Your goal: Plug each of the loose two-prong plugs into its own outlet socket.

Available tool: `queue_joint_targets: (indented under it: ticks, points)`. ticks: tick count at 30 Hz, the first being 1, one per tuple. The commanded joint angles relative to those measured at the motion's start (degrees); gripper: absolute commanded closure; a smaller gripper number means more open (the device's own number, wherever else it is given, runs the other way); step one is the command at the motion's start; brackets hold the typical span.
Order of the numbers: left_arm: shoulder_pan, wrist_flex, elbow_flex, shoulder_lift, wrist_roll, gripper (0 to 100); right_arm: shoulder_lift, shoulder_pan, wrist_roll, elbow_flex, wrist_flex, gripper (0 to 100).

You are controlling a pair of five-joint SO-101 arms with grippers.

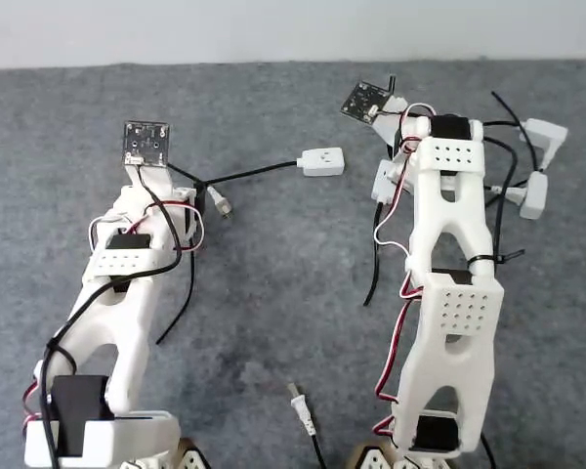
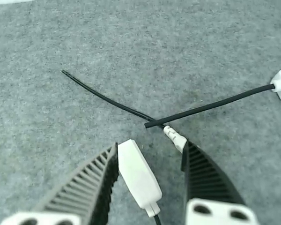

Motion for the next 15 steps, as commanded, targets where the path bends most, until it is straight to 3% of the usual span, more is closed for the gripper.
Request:
queue_joint_targets:
  ticks: [1, 15]
  points:
    - [0.44, -1.67, -1.19, -0.26, -0.97, 78, 0.84, -2.07, 0.62, -0.09, 4.62, 99.1]
    - [0.44, -1.76, -1.19, -0.26, -0.97, 78, 0.75, -2.95, -1.49, -0.09, 13.32, 99.1]
